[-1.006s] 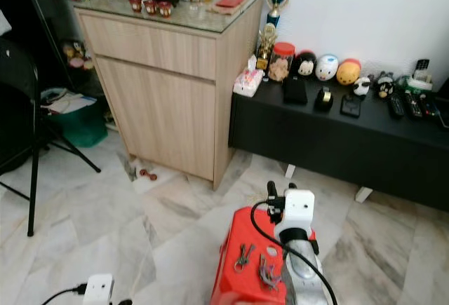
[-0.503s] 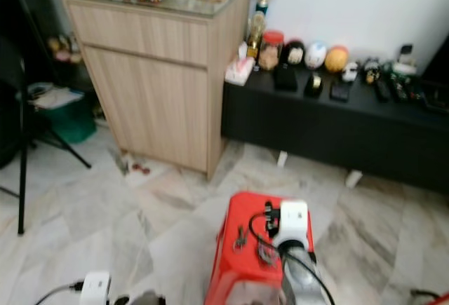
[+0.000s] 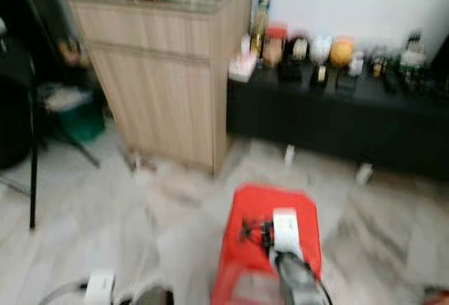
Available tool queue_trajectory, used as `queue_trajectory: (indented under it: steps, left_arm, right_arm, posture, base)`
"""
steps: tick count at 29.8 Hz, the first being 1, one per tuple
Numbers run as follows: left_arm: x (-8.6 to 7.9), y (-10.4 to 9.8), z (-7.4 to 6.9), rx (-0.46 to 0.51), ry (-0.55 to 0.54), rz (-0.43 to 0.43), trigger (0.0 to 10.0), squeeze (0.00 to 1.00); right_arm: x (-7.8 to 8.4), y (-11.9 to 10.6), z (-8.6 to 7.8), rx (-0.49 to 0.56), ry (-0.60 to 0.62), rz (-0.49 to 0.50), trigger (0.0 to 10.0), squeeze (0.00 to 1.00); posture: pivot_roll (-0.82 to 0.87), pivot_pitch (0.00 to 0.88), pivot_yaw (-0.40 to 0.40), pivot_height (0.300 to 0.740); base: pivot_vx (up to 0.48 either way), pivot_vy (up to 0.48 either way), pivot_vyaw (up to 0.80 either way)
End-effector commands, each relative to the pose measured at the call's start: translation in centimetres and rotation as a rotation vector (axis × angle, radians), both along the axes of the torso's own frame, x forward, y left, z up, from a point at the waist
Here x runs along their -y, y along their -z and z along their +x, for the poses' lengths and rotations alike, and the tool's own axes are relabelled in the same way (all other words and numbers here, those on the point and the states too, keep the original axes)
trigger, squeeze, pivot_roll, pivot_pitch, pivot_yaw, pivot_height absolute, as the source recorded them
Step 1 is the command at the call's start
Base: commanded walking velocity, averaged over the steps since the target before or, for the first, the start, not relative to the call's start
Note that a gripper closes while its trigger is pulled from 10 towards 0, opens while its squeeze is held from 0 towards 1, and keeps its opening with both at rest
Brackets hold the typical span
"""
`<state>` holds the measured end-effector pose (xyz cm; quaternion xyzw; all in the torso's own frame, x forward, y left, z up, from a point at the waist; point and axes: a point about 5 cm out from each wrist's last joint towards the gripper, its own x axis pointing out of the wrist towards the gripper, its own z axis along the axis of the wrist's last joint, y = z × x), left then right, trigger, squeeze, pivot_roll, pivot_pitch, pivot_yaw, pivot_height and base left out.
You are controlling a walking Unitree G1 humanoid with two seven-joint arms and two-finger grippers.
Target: Hang keys on a hook
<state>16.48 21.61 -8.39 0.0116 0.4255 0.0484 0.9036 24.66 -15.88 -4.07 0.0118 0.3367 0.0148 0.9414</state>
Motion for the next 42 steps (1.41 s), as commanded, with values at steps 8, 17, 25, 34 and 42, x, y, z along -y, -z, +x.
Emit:
queue_trajectory:
  steps: [8,17,25,34,42]
  left_arm:
    - [0.7,0.3,-0.4,-0.03,0.033,-0.009,10.0,0.0]
    - [0.8,0.3,-0.2,-0.03,0.043,-0.008,10.0,0.0]
    - [1.0,0.2,-0.1,-0.013,0.038,-0.032,10.0,0.0]
    - [1.0,0.2,0.0,-0.01,0.032,-0.039,10.0,0.0]
    - [1.0,0.2,0.0,-0.009,0.021,-0.042,10.0,0.0]
  right_arm:
    - [0.9,0.2,0.2,-0.033,0.189,0.11,10.0,0.0]
    - [2.3,1.0,-0.8,-0.061,0.229,0.117,10.0,0.0]
    - [2.0,0.3,0.0,0.008,0.213,0.119,10.0,0.0]
    - [1.7,0.2,0.1,0.039,0.185,0.119,10.0,0.0]
    - [1.2,-0.3,0.7,0.074,0.17,0.132,10.0,0.0]
  posture:
    - [0.07,0.0,-0.077,0.657]
    - [0.07,0.0,-0.071,0.657]
    - [0.07,0.0,-0.075,0.657]
    - [0.08,0.0,-0.076,0.657]
    - [0.08,0.0,-0.078,0.657]
  base:
    - [0.0,0.0,0.0]
    - [0.0,0.0,0.0]
    - [0.0,0.0,0.0]
    - [0.0,0.0,0.0]
    - [0.235,0.0,0.0]
